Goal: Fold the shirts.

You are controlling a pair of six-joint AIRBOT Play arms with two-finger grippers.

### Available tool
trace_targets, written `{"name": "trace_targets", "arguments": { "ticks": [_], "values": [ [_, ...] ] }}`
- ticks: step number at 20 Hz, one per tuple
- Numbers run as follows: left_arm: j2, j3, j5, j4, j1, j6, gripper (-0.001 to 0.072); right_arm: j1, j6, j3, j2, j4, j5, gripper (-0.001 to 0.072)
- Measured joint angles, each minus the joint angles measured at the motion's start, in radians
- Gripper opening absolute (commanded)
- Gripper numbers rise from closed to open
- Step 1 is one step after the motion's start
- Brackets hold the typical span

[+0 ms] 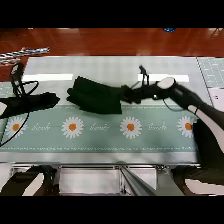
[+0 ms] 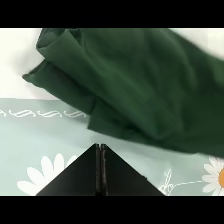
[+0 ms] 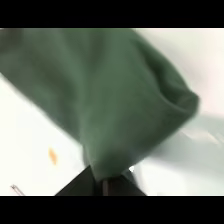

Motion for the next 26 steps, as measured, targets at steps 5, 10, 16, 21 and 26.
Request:
{"name": "trace_targets", "arguments": {
  "ticks": [5, 10, 16, 21, 26],
  "values": [
    [-0.010, 0.000, -0.012, 0.000, 0.000, 0.000, 0.0022, -0.040, 0.148, 0.365, -0.004, -0.268, 0.155, 0.0018],
    [-0.012, 0.000, -0.037, 0.000, 0.000, 0.003, 0.0022, -0.199, 0.241, 0.673, 0.002, -0.414, 0.370, 0.0018],
    [-0.012, 0.000, -0.045, 0.000, 0.000, 0.003, 0.0022, -0.478, 0.300, 0.803, 0.083, -0.459, 0.544, 0.0018],
    [-0.013, 0.000, -0.048, 0.000, 0.000, 0.012, 0.0022, -0.753, 0.335, 0.823, 0.176, -0.463, 0.692, 0.0017],
    [-0.013, 0.000, -0.043, 0.000, -0.001, 0.020, 0.0023, -0.971, 0.322, 0.823, 0.249, -0.548, 0.890, 0.0016]
  ]
}}
